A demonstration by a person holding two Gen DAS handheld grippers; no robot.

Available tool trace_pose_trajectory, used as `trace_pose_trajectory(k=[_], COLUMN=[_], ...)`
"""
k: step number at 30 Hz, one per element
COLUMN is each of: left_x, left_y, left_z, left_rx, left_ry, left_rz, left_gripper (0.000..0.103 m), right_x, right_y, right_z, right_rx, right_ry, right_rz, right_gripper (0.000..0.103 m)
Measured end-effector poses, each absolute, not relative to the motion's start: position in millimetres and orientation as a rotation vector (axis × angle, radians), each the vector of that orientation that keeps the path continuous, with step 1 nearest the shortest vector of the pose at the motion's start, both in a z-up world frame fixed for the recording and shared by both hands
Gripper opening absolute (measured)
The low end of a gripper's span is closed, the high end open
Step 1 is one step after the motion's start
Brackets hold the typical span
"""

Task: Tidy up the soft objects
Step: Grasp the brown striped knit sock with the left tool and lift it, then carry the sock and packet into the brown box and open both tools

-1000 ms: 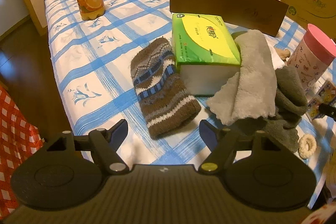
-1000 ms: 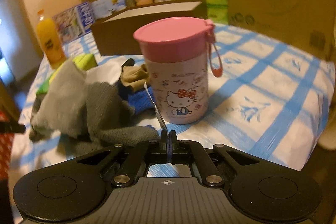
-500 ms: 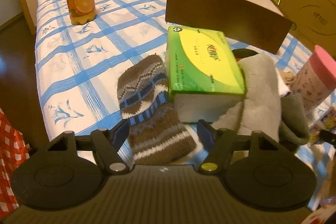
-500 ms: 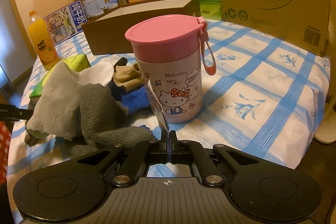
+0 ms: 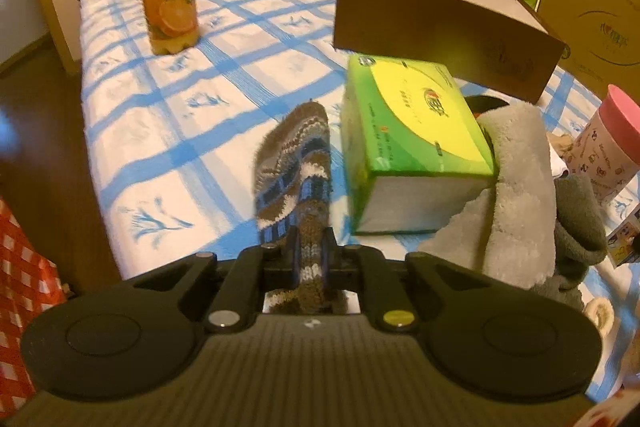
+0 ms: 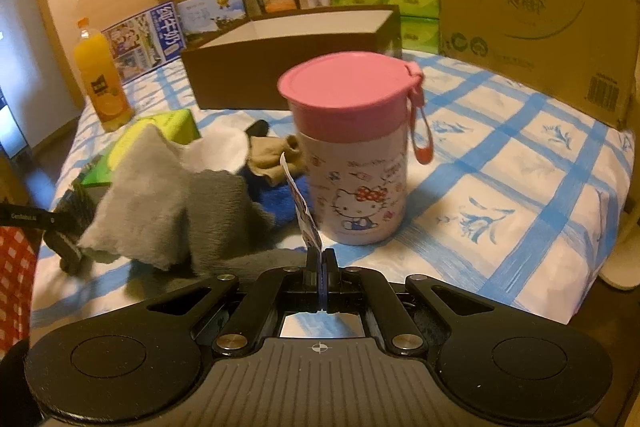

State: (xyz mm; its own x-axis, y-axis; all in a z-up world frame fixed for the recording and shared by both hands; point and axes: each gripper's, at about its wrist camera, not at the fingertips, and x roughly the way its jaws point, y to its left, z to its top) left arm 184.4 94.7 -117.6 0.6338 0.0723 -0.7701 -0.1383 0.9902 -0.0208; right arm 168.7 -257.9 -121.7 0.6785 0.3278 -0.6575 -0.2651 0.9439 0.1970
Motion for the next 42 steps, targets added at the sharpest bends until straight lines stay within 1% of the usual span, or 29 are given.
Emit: trace_pose_trajectory(k=[11, 20, 30, 42], left_x=[154, 158, 214, 319], left_y=[118, 106, 85, 72], left_z=[-70, -31, -6, 1], left_rx=[-0.046, -0.018, 0.023, 0.116], left_ry=[0.793, 0.706, 0.635, 0.586], left_rz=[0.147, 0.106, 0.001, -0.115], left_gripper=[0.008, 0.008, 0.008, 0.008], right_x=[152, 166, 223, 329], right_y=[-230, -212, -196, -179], right_z=[-77, -46, -21, -13], right_rx=[0.072, 0.105, 0.137, 0.215], right_ry=[0.691, 0.645, 0.621, 0.647], right_rz=[0.439, 0.507, 0.512, 0.483], right_gripper=[0.000, 0.000, 0.000, 0.000])
